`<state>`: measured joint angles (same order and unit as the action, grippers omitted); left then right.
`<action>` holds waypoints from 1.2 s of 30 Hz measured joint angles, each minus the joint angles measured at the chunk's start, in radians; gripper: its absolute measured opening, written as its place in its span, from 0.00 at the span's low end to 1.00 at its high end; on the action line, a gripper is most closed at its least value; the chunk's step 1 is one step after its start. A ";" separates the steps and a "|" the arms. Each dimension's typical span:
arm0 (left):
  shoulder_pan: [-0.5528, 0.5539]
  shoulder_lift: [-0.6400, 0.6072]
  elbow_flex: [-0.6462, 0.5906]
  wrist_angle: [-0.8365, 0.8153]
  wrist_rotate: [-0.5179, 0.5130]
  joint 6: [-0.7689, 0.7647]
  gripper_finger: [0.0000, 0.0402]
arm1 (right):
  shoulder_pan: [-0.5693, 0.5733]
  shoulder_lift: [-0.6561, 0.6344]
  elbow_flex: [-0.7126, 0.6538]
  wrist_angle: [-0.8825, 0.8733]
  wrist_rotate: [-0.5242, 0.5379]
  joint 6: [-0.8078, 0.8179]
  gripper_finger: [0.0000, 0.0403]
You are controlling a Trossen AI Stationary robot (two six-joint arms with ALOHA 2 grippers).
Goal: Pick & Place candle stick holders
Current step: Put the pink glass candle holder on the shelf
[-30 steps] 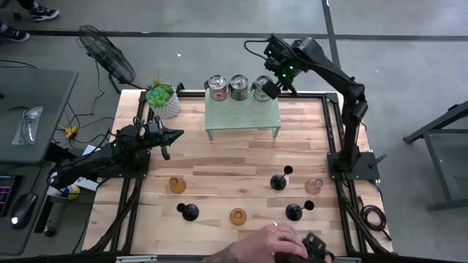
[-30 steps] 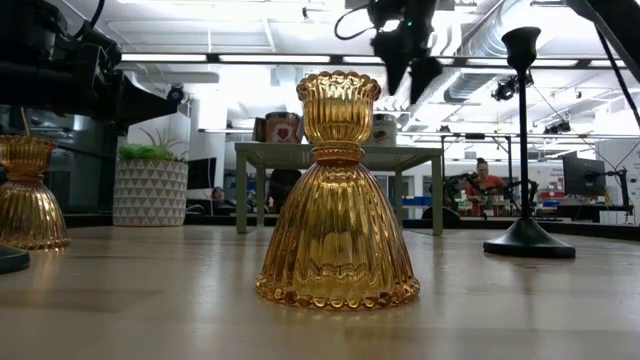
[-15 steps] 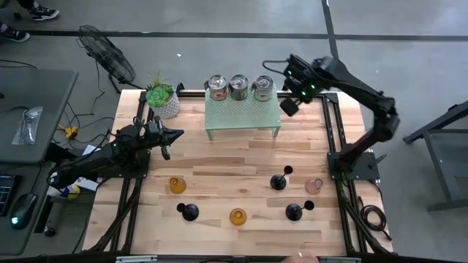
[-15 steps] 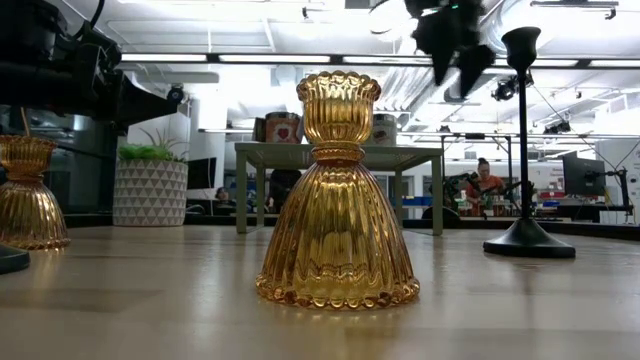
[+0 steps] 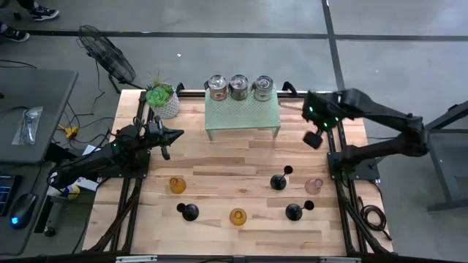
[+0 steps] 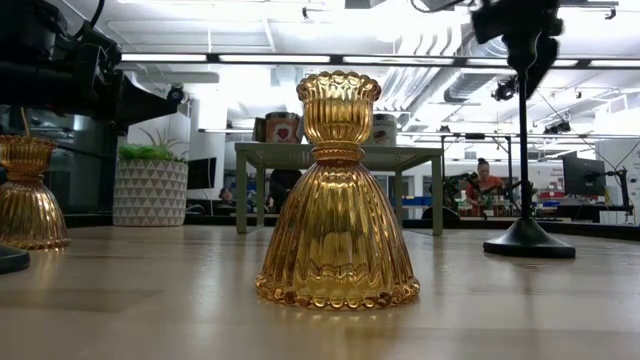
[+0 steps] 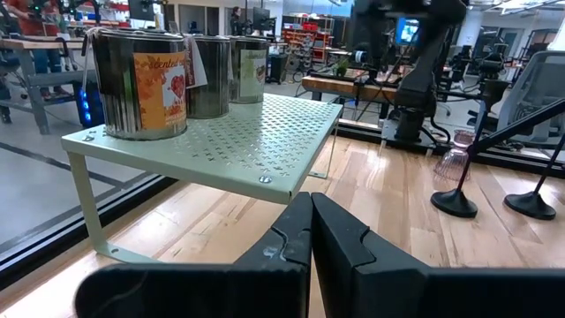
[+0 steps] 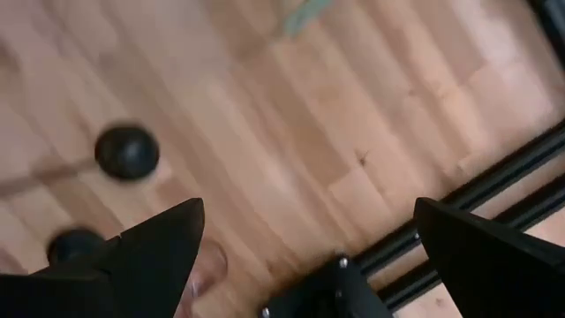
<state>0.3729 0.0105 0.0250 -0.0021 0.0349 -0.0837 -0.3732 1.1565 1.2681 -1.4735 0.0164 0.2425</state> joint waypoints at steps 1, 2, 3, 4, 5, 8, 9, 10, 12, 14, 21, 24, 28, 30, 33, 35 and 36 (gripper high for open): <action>0.000 0.000 0.000 0.000 0.000 0.000 0.00 | 0.026 -0.021 -0.026 -0.001 -0.006 0.000 0.99; 0.000 0.000 0.000 0.000 0.000 0.000 0.00 | 0.051 -0.042 -0.051 0.000 -0.012 0.000 0.99; 0.000 0.000 0.000 0.000 0.000 0.000 0.00 | 0.079 -0.064 -0.077 0.000 -0.022 0.001 0.99; 0.000 0.000 0.000 0.000 0.000 0.000 0.00 | 0.108 -0.086 -0.099 -0.003 -0.029 0.003 0.99; 0.000 0.000 0.000 0.000 0.000 0.000 0.00 | 0.139 -0.108 -0.122 -0.003 -0.035 0.014 0.99; 0.000 0.000 0.000 0.000 0.000 0.000 0.00 | 0.233 -0.173 -0.191 0.002 -0.050 0.048 0.99; 0.000 0.000 0.000 0.000 0.000 0.000 0.00 | 0.267 -0.195 -0.216 0.003 -0.050 0.050 0.99; 0.000 0.000 0.000 0.000 0.000 0.000 0.00 | 0.301 -0.215 -0.240 -0.001 -0.053 0.050 0.99; 0.000 0.000 0.000 0.000 0.000 0.000 0.00 | 0.377 -0.249 -0.287 0.002 -0.063 0.049 0.99; 0.000 0.000 0.000 0.000 0.000 0.000 0.00 | 0.446 -0.271 -0.326 0.013 -0.081 0.049 0.99; 0.000 0.000 0.000 0.000 0.000 0.000 0.00 | 0.642 -0.280 -0.424 0.072 -0.112 0.003 0.99; 0.000 0.000 0.000 0.000 0.000 0.000 0.00 | 0.700 -0.270 -0.461 0.153 -0.112 -0.017 0.99; 0.000 0.000 0.000 0.000 0.000 0.000 0.00 | 0.775 -0.241 -0.490 0.250 -0.112 -0.030 0.99; 0.000 0.000 0.000 0.000 0.000 0.000 0.00 | 0.808 -0.225 -0.500 0.262 -0.100 -0.034 0.99; 0.000 0.000 0.000 0.000 0.000 0.000 0.00 | 0.847 -0.200 -0.502 0.264 -0.094 -0.032 0.99; 0.000 0.000 0.000 0.000 0.000 0.000 0.00 | 0.866 -0.187 -0.502 0.268 -0.086 -0.023 0.99; 0.000 0.000 0.000 0.000 0.000 0.000 0.00 | 0.874 -0.182 -0.502 0.278 -0.074 -0.011 0.99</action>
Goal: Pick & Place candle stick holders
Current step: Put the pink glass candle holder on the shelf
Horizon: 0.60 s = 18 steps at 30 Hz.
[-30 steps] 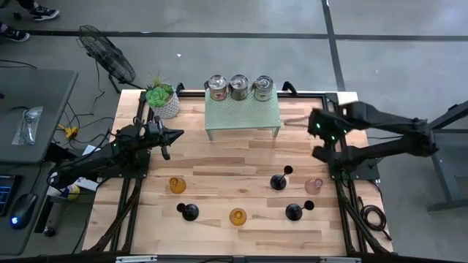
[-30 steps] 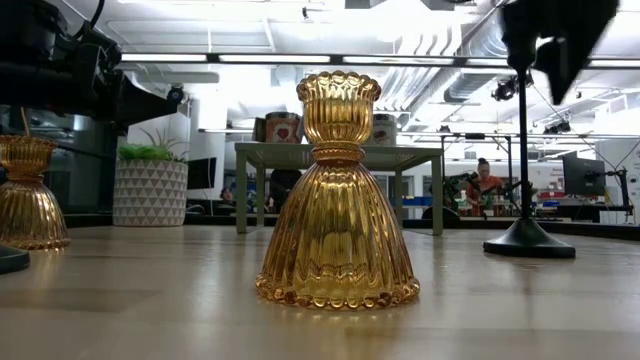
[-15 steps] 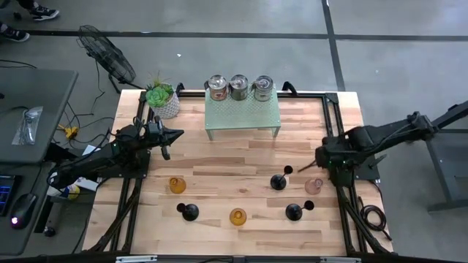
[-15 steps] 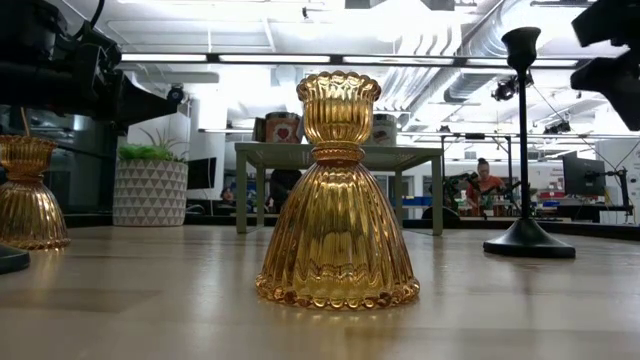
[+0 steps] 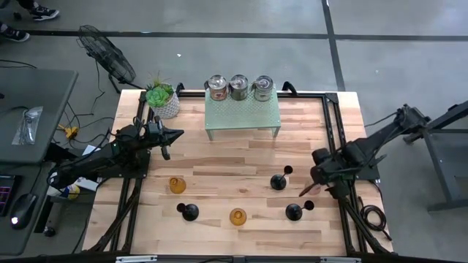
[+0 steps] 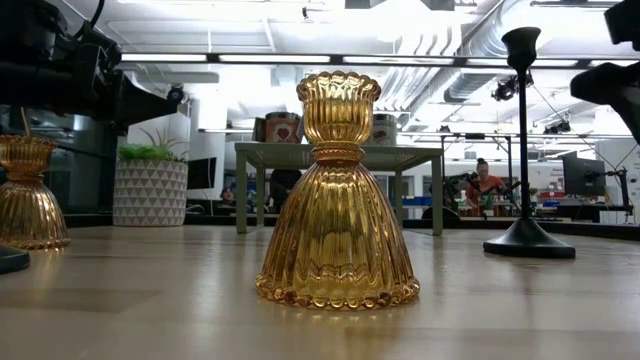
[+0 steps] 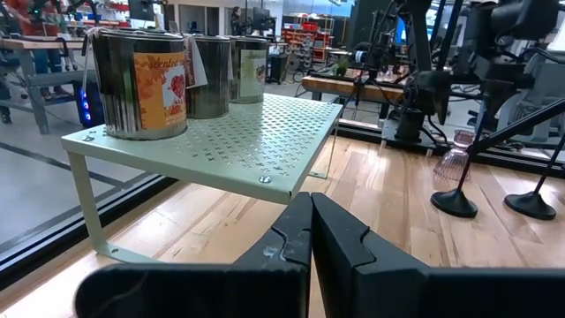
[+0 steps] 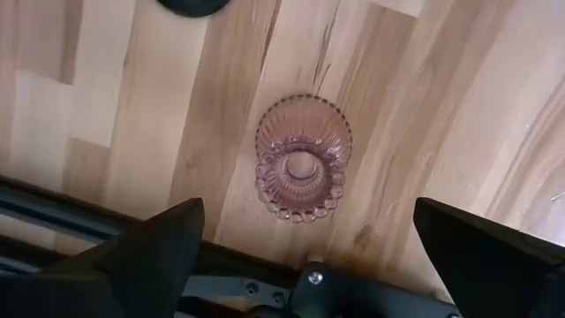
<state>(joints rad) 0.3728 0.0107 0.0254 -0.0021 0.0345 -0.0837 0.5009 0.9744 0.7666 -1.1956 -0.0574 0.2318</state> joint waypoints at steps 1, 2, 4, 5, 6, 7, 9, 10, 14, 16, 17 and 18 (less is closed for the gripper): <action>0.000 0.000 0.000 0.000 0.000 0.000 0.00 | 0.007 0.006 0.000 0.016 0.007 0.017 0.99; 0.000 0.000 0.000 0.000 0.000 0.000 0.00 | 0.014 0.013 0.000 0.030 0.010 0.035 0.99; 0.000 0.000 0.000 0.000 0.000 0.000 0.00 | 0.023 0.029 0.000 0.038 0.011 0.077 0.99; 0.000 0.000 0.000 0.000 0.000 0.000 0.00 | 0.026 0.039 0.000 0.038 0.011 0.101 0.99; 0.000 0.000 0.000 0.000 0.000 0.000 0.00 | 0.030 0.048 0.000 0.038 0.010 0.128 0.99; 0.000 0.000 0.000 0.000 0.000 0.000 0.00 | 0.031 0.057 0.000 0.038 0.010 0.156 0.99; 0.000 0.000 0.000 0.000 0.000 0.000 0.00 | 0.031 0.075 0.000 0.038 0.010 0.208 0.99; 0.000 0.000 0.000 0.000 0.000 0.000 0.00 | 0.031 0.081 0.000 0.038 0.010 0.229 0.99; 0.000 0.000 0.000 0.000 0.000 0.000 0.00 | 0.031 0.102 0.000 0.038 0.027 0.294 0.99; 0.000 0.000 0.000 0.000 0.000 0.000 0.00 | 0.030 0.111 0.000 0.038 0.027 0.319 0.99; 0.000 0.000 0.000 0.000 0.000 0.000 0.00 | 0.031 0.115 0.000 0.038 0.027 0.331 0.99; 0.000 0.000 0.000 0.000 0.000 0.000 0.00 | 0.030 0.121 0.000 0.038 0.027 0.346 0.99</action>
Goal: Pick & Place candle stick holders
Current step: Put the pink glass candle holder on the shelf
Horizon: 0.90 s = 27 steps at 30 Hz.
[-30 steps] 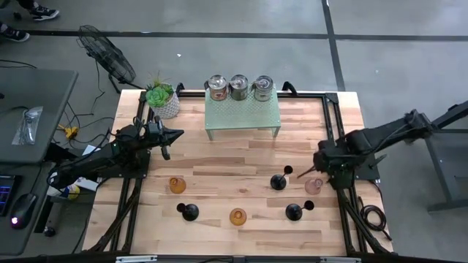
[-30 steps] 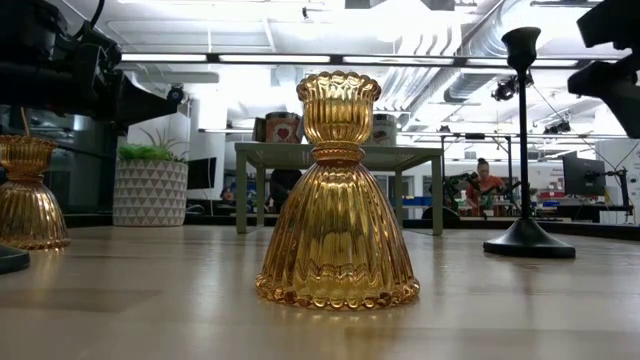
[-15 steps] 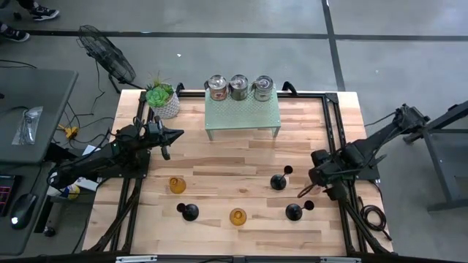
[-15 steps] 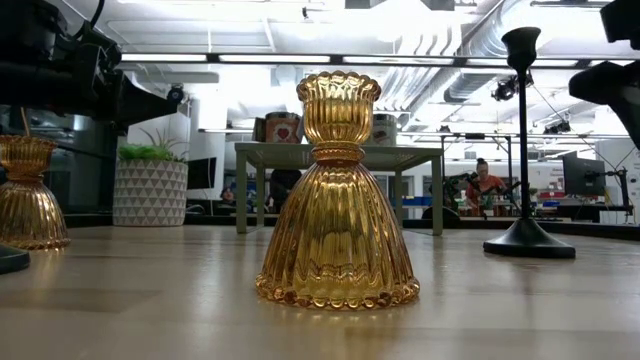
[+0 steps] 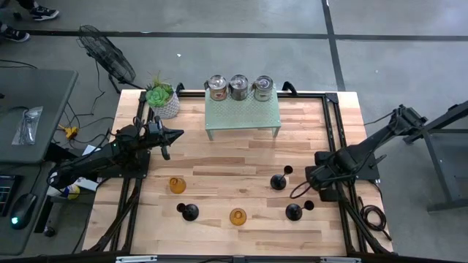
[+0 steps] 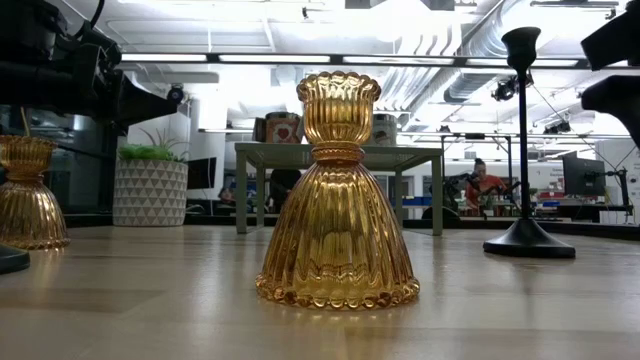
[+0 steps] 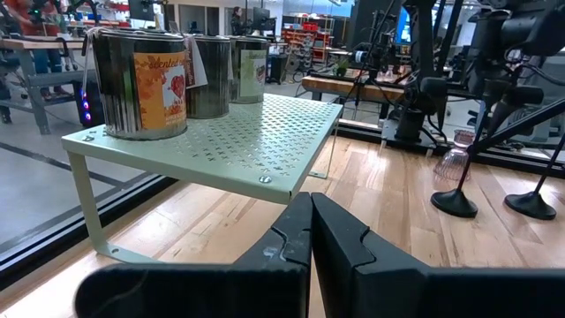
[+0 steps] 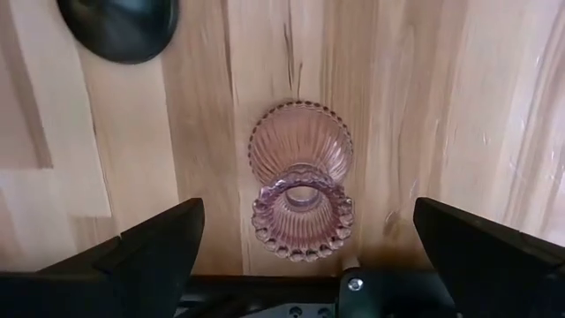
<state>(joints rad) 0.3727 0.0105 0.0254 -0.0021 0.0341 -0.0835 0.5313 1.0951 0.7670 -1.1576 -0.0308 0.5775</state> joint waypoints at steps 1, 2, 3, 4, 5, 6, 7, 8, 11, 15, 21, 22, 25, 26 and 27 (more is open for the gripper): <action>0.000 0.000 0.000 0.000 0.000 0.000 0.00 | 0.000 0.006 0.000 0.000 0.000 0.016 0.99; 0.000 0.000 0.000 0.000 0.000 0.000 0.00 | 0.000 0.012 0.000 0.001 0.000 0.033 0.99; 0.000 0.000 0.000 0.000 0.000 0.000 0.00 | 0.000 0.019 0.000 0.003 0.000 0.050 0.99; 0.000 0.000 0.000 0.000 0.000 0.000 0.00 | 0.000 0.024 0.000 0.006 0.001 0.063 0.99; 0.000 0.000 0.000 0.000 0.000 0.000 0.00 | 0.000 0.028 0.000 0.008 0.002 0.076 0.99; 0.000 0.000 0.000 0.000 0.000 0.000 0.00 | 0.000 0.033 0.000 0.010 0.002 0.087 0.99; 0.000 0.000 0.000 0.000 0.000 0.000 0.00 | 0.000 0.037 0.000 0.011 -0.001 0.100 0.99; 0.000 0.000 0.000 0.000 0.000 0.000 0.00 | 0.001 0.042 0.000 0.012 -0.001 0.112 0.99; 0.000 0.000 0.000 0.000 0.000 0.000 0.00 | 0.014 0.053 0.000 0.013 -0.002 0.137 0.97; 0.000 0.000 0.000 0.000 0.000 0.000 0.00 | 0.019 0.055 0.000 0.013 -0.005 0.157 0.88; 0.000 0.000 0.000 0.000 0.000 0.000 0.00 | 0.019 0.055 0.000 0.014 0.009 0.215 0.72; 0.000 0.000 0.000 0.000 0.000 0.000 0.00 | 0.019 0.055 0.000 0.014 0.011 0.215 0.70; 0.000 0.000 0.000 0.000 0.000 0.000 0.00 | 0.019 0.055 0.000 0.014 0.010 0.215 0.65; 0.000 0.000 0.000 0.000 0.000 0.000 0.00 | 0.019 0.055 0.000 0.014 0.010 0.216 0.63; 0.000 0.000 0.000 0.000 0.000 0.000 0.00 | 0.019 0.055 0.000 0.014 0.010 0.216 0.62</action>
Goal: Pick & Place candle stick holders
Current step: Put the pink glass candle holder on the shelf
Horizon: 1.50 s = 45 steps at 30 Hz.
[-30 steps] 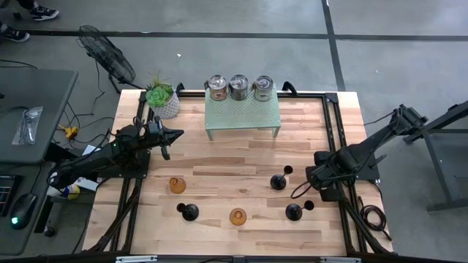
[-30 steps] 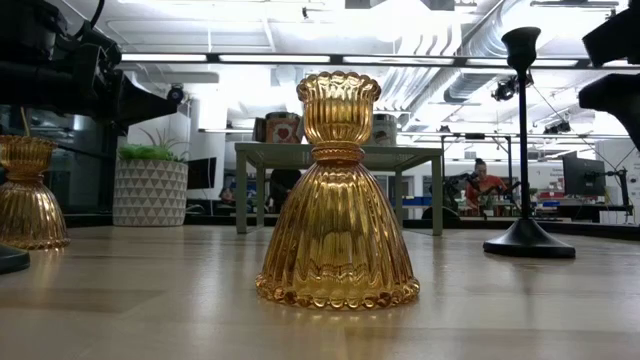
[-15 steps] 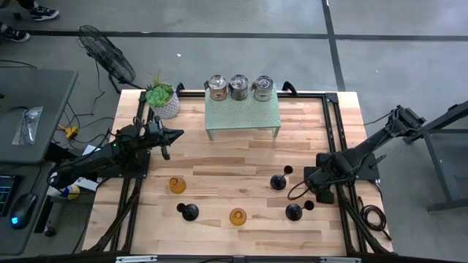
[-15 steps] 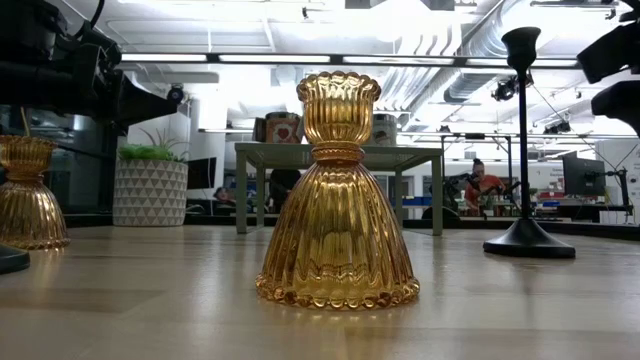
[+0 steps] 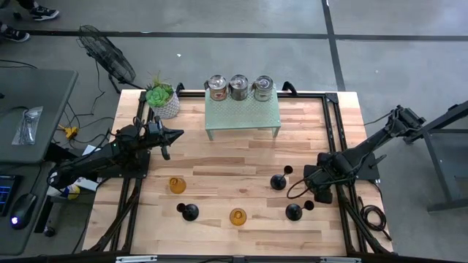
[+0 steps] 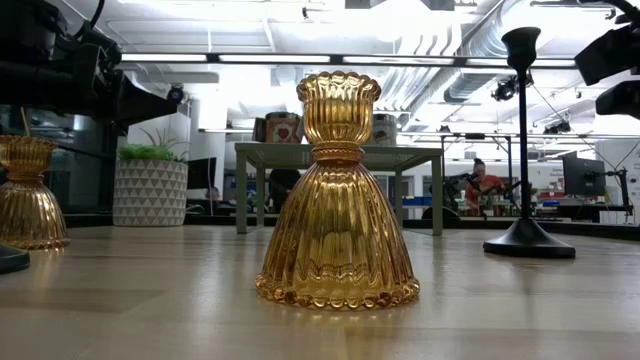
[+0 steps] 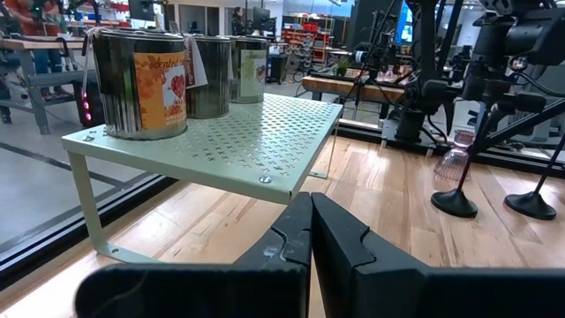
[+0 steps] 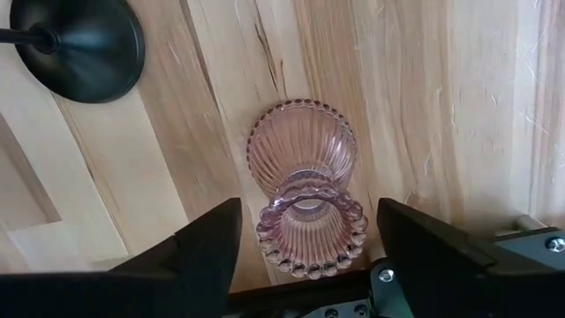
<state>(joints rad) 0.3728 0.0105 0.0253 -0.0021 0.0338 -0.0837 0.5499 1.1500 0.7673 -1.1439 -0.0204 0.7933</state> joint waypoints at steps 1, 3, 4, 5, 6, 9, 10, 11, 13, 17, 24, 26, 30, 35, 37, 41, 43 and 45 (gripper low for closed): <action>0.000 0.000 0.000 0.000 0.000 0.000 0.00 | 0.000 0.000 0.000 0.000 0.000 0.000 0.61; 0.000 0.000 0.000 0.000 0.000 0.000 0.00 | 0.000 0.000 0.000 0.000 0.004 0.000 0.59; 0.000 0.000 0.000 0.000 0.000 0.000 0.00 | 0.000 0.000 0.000 0.000 0.006 0.000 0.58; 0.000 0.000 0.000 0.000 0.000 0.000 0.00 | 0.000 0.000 0.000 0.000 0.009 0.000 0.58; 0.000 0.000 0.000 0.000 0.000 0.000 0.00 | 0.000 0.000 0.000 0.000 0.012 0.007 0.57; 0.000 0.000 0.000 0.000 0.000 0.000 0.00 | 0.000 0.001 0.000 0.000 0.022 0.041 0.56; 0.000 0.000 0.000 0.000 0.000 0.000 0.00 | 0.000 0.002 0.000 0.000 0.021 0.050 0.56; 0.000 0.000 0.000 0.000 0.000 0.000 0.00 | 0.000 0.002 0.000 -0.001 0.021 0.060 0.56; 0.000 0.000 0.000 0.000 0.000 0.000 0.00 | 0.000 0.002 0.000 -0.005 0.018 0.087 0.56; 0.000 0.000 0.000 0.000 0.000 0.000 0.00 | 0.000 0.002 0.000 -0.017 -0.023 0.171 0.56; 0.000 0.000 0.000 0.000 0.000 0.000 0.00 | 0.000 0.002 0.000 -0.024 -0.033 0.404 0.56; 0.000 0.000 0.000 0.000 0.000 0.000 0.00 | 0.000 0.002 0.000 -0.024 -0.032 0.471 0.56; 0.000 0.000 0.000 0.000 0.000 0.000 0.00 | 0.000 0.002 0.000 -0.024 -0.033 0.600 0.56; 0.000 0.000 0.000 0.000 0.000 0.000 0.00 | 0.000 0.011 0.000 -0.023 -0.031 0.717 0.56; 0.000 0.000 0.000 0.000 0.000 0.000 0.00 | 0.000 0.024 0.000 -0.023 -0.036 0.754 0.56; 0.000 0.000 0.000 0.000 0.000 0.000 0.00 | -0.001 0.046 0.000 -0.022 -0.036 0.794 0.56; 0.000 0.000 0.000 0.000 0.000 0.000 0.00 | -0.007 0.050 0.000 -0.022 -0.027 0.806 0.56; 0.000 0.000 0.000 0.000 0.000 0.000 0.00 | -0.015 0.050 0.000 -0.020 -0.025 0.807 0.56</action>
<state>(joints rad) 0.3729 0.0105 0.0253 -0.0021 0.0338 -0.0837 0.5347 1.1999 0.7673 -1.1641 -0.0451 1.6008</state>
